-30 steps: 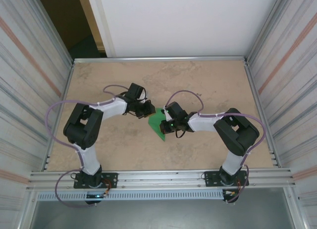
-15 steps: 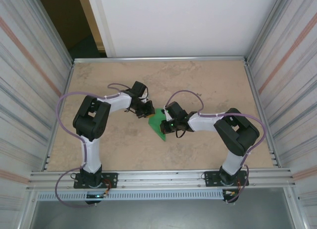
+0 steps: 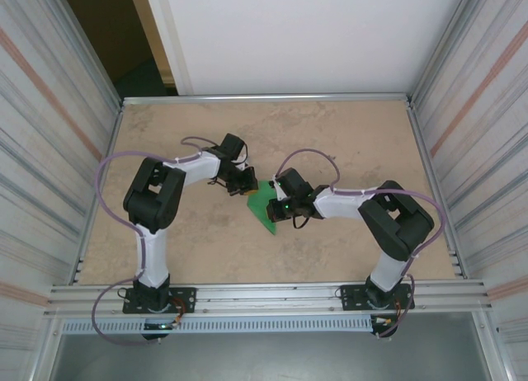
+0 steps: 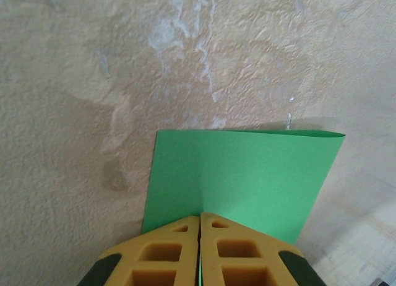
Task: Fold a paper plane with a square sheet of paper (pick it up from the middle)
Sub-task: Third fold the triangle at the center of the table.
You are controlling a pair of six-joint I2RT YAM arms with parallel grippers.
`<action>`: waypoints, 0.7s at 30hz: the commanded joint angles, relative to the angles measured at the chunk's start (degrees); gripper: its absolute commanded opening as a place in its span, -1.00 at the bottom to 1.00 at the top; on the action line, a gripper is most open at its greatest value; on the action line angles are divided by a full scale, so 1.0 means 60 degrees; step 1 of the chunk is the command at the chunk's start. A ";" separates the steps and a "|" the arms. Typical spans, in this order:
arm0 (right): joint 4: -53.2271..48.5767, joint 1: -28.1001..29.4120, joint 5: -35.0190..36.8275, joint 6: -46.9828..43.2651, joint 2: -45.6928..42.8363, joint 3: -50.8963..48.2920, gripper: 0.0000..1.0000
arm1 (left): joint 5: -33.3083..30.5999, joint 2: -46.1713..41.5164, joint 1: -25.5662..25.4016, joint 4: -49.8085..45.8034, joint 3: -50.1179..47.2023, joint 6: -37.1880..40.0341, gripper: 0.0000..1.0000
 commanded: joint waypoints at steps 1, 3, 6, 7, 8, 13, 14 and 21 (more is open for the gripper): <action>0.0027 -0.0074 0.0032 0.0090 -0.0396 -0.0079 -1.00 | -0.0695 0.0592 -0.0011 -0.0963 -0.0077 0.0358 -0.83; 0.0060 -0.0083 0.0001 0.0077 -0.0433 -0.0109 -1.00 | -0.0791 0.0874 -0.0026 -0.1100 -0.0046 0.0412 -0.83; -0.0021 -0.0075 0.0041 0.0081 -0.0368 -0.0080 -1.00 | -0.0821 0.0917 -0.0026 -0.1145 -0.0061 0.0475 -0.84; -0.0048 -0.0080 0.0059 0.0074 -0.0344 -0.0079 -1.00 | -0.0829 0.0926 -0.0026 -0.1138 -0.0061 0.0478 -0.84; -0.0051 -0.0093 0.0088 0.0080 -0.0302 -0.0080 -1.00 | -0.0822 0.0940 -0.0039 -0.1133 -0.0061 0.0478 -0.84; -0.0116 -0.0077 0.0230 0.0134 -0.0166 -0.0094 -1.00 | -0.0814 0.0968 -0.0026 -0.1161 -0.0037 0.0522 -0.85; -0.0129 -0.0081 0.0245 0.0145 -0.0140 -0.0087 -1.00 | -0.0808 0.0971 -0.0026 -0.1160 -0.0030 0.0519 -0.85; -0.0204 -0.0074 0.0261 0.0180 -0.0153 -0.0178 -1.00 | -0.0821 0.0973 -0.0027 -0.1167 -0.0004 0.0512 -0.85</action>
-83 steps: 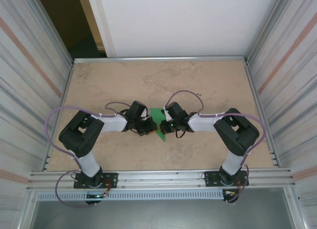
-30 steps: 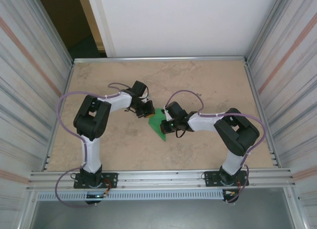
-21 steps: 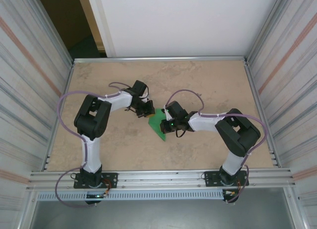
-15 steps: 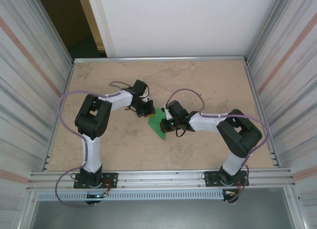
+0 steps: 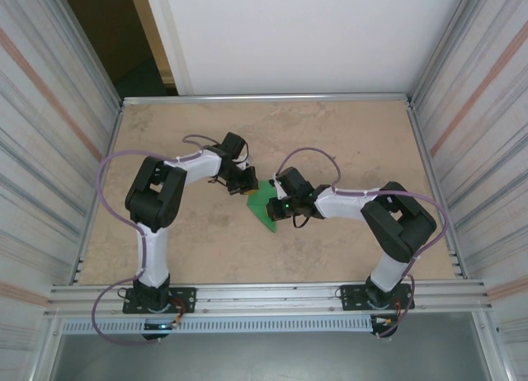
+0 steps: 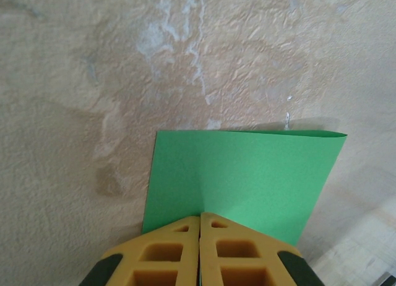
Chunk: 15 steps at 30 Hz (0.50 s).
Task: Fold a paper plane with a square sheet of paper (pick it up from the middle)
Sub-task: Third fold the triangle at the center of the table.
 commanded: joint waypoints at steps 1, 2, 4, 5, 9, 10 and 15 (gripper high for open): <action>-0.0229 -0.0078 0.0174 0.0184 -0.0040 -0.0192 -1.00 | -0.0829 0.0812 -0.0023 -0.0826 -0.0295 0.0169 -0.85; -0.0242 -0.0075 0.0166 0.0188 -0.0040 -0.0228 -1.00 | -0.0827 0.0816 -0.0023 -0.0823 -0.0274 0.0168 -0.85; -0.0243 -0.0076 0.0155 0.0200 -0.0076 -0.0253 -1.00 | -0.0818 0.0826 -0.0022 -0.0822 -0.0258 0.0160 -0.85; -0.0257 -0.0067 0.0159 0.0209 -0.0070 -0.0256 -1.00 | -0.0804 0.0826 -0.0029 -0.0811 -0.0251 0.0161 -0.84; -0.0267 -0.0061 0.0104 0.0214 0.0003 -0.0250 -1.00 | -0.0785 0.0826 -0.0025 -0.0811 -0.0242 0.0177 -0.85; -0.0255 -0.0082 0.0104 0.0229 0.0029 -0.0258 -0.99 | -0.0784 0.0823 -0.0022 -0.0808 -0.0242 0.0173 -0.85; -0.0156 -0.0075 -0.0024 0.0180 0.0119 -0.0172 -1.00 | -0.0738 0.0812 -0.0022 -0.0777 -0.0242 0.0193 -0.85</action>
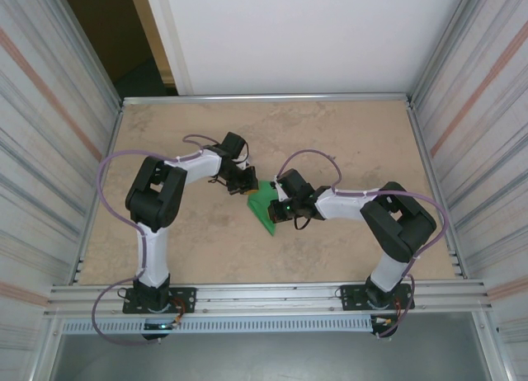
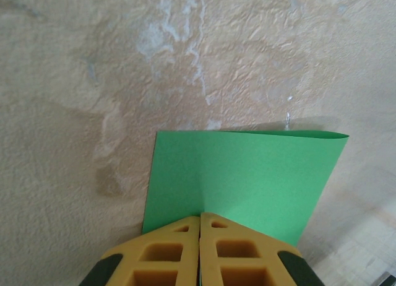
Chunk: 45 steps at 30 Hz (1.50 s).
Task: Fold a paper plane with a square sheet of paper (pick it up from the middle)
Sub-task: Third fold the triangle at the center of the table.
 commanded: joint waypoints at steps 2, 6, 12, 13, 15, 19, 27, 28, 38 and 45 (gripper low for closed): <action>-0.0108 -0.0085 -0.0041 0.0157 0.0159 0.0048 -1.00 | -0.0735 0.0765 -0.0026 -0.0702 -0.0310 0.0180 -0.85; -0.0152 -0.0074 -0.0029 0.0164 0.0282 0.0088 -1.00 | -0.0702 0.0766 -0.0033 -0.0673 -0.0326 0.0192 -0.84; -0.0083 -0.0074 -0.0061 0.0141 0.0312 0.0083 -1.00 | -0.0659 0.0765 -0.0036 -0.0651 -0.0341 0.0195 -0.85; -0.0016 -0.0081 -0.0088 0.0138 0.0280 0.0069 -1.00 | -0.0652 0.0749 -0.0040 -0.0640 -0.0341 0.0193 -0.84; 0.0112 -0.0076 -0.0126 0.0136 0.0202 0.0024 -1.00 | -0.0657 0.0750 -0.0028 -0.0648 -0.0356 0.0186 -0.84; 0.0305 -0.0080 -0.0125 0.0097 -0.0003 -0.0068 -1.00 | -0.0668 0.0732 -0.0040 -0.0650 -0.0360 0.0176 -0.85; 0.0291 -0.0101 -0.0196 0.0088 0.0134 -0.0023 -1.00 | -0.0650 0.0735 -0.0040 -0.0633 -0.0392 0.0180 -0.85; 0.0230 -0.0089 -0.0151 0.0083 0.0157 0.0008 -1.00 | -0.0660 0.0726 -0.0040 -0.0631 -0.0385 0.0172 -0.85; -0.0067 -0.0089 -0.0093 0.0078 0.0472 0.0161 -1.00 | -0.0596 0.0664 -0.0041 -0.0637 -0.0368 0.0176 -0.85; -0.0197 -0.0100 -0.0122 0.0053 0.0639 0.0223 -1.00 | -0.0416 0.0515 -0.0041 -0.0698 -0.0159 0.0251 -0.83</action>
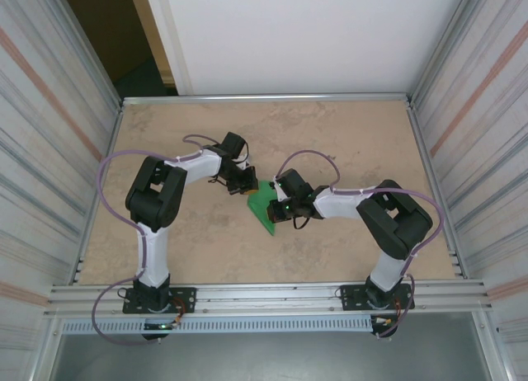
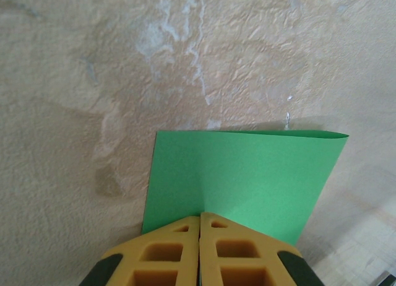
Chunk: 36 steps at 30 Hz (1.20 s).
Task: Fold a paper plane with a square sheet of paper (pick it up from the middle)
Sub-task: Third fold the triangle at the center of the table.
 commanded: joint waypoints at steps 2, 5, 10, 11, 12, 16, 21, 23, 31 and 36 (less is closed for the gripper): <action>-0.0236 -0.0047 0.0022 0.0038 0.0265 0.0072 -1.00 | -0.0475 0.0518 -0.0040 -0.0759 -0.0150 0.0236 -0.84; -0.0074 -0.0059 0.0009 0.0026 0.0082 0.0039 -1.00 | -0.0525 0.0522 -0.0040 -0.0747 -0.0205 0.0224 -0.84; -0.0016 -0.0073 0.0020 0.0004 -0.0072 0.0034 -1.00 | -0.0502 0.0603 -0.0038 -0.0677 -0.0309 0.0189 -0.84; -0.0006 -0.0088 -0.0002 0.0003 -0.0053 0.0045 -1.00 | -0.0512 0.0603 -0.0040 -0.0652 -0.0315 0.0207 -0.84; 0.0006 -0.0109 -0.0026 0.0004 -0.0006 0.0033 -1.00 | -0.0508 0.0610 -0.0040 -0.0668 -0.0301 0.0201 -0.84; 0.0074 -0.0111 -0.0163 -0.0020 0.0105 0.0034 -1.00 | -0.0497 0.0632 -0.0040 -0.0662 -0.0287 0.0209 -0.84; 0.0202 -0.0111 -0.0224 -0.0026 0.0039 0.0041 -1.00 | -0.0489 0.0662 -0.0039 -0.0650 -0.0308 0.0209 -0.84; 0.0182 -0.0119 -0.0200 -0.0028 0.0066 0.0055 -1.00 | -0.0480 0.0662 -0.0040 -0.0647 -0.0301 0.0202 -0.84; -0.0199 -0.0118 0.0046 0.0027 0.0321 0.0050 -1.00 | -0.0482 0.0548 -0.0032 -0.0705 -0.0246 0.0218 -0.84; -0.0110 -0.0107 -0.0300 -0.0035 0.0325 0.0000 -1.00 | -0.0360 0.0274 -0.0026 -0.0709 -0.0078 0.0209 -0.84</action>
